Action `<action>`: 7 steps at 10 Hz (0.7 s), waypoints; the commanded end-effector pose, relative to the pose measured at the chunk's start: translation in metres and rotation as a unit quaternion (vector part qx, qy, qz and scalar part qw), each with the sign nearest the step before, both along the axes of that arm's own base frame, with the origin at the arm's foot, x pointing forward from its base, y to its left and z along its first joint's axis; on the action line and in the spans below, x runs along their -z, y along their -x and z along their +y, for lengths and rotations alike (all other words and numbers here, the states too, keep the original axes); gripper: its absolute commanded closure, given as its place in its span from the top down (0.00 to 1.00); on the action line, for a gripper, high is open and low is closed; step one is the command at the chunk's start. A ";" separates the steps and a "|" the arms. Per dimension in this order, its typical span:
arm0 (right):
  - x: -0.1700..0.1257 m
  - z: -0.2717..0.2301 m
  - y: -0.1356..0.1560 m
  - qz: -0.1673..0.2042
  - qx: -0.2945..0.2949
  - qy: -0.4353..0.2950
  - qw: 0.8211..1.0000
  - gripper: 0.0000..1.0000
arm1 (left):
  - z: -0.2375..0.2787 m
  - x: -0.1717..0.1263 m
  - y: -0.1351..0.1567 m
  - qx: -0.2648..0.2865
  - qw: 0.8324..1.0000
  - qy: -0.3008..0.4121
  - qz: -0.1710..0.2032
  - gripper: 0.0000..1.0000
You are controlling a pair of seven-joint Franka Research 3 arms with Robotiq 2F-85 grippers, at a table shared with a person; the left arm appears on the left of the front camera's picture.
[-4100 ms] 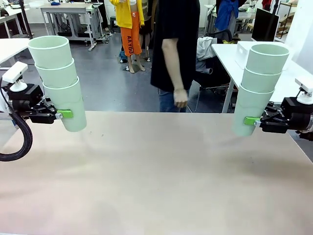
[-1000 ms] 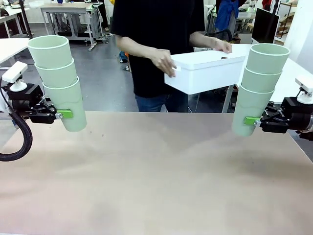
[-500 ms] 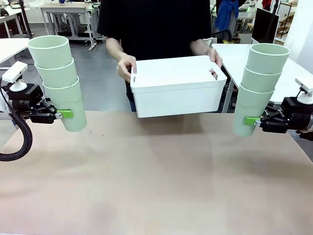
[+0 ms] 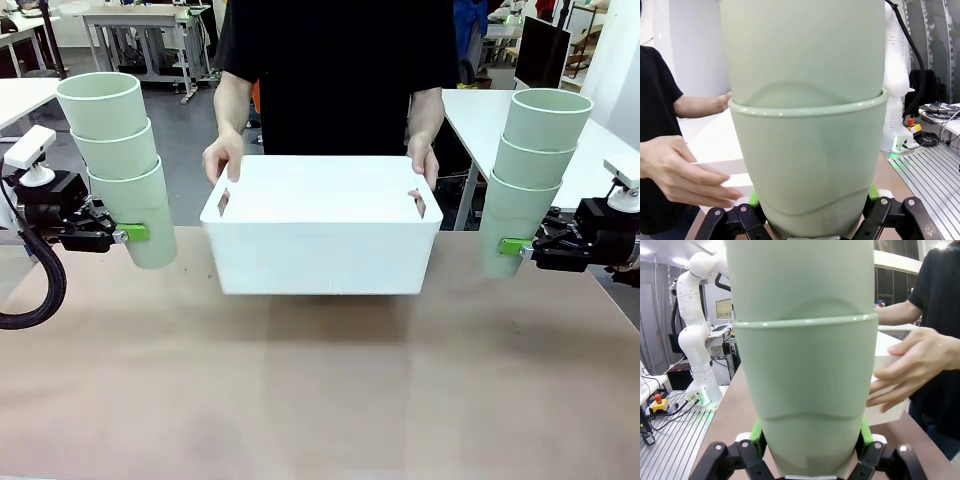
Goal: Stack the cups and store them in the basket.
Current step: Place the stack of Reusable plastic cups into the Pantry Basket.
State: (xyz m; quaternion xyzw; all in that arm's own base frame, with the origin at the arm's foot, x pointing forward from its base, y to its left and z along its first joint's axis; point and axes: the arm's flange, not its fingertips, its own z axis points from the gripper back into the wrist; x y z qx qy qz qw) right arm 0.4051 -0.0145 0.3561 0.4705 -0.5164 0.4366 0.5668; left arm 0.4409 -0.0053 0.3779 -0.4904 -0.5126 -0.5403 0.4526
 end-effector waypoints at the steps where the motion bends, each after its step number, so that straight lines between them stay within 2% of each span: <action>1: -0.003 0.002 0.000 -0.005 0.000 0.001 1.000 0.84 | 0.000 -0.004 -0.001 0.001 1.000 0.003 -0.004 0.85; 7: -0.003 0.002 0.000 -0.005 0.000 0.001 1.000 0.84 | 0.000 -0.004 -0.001 0.001 1.000 0.003 -0.004 0.85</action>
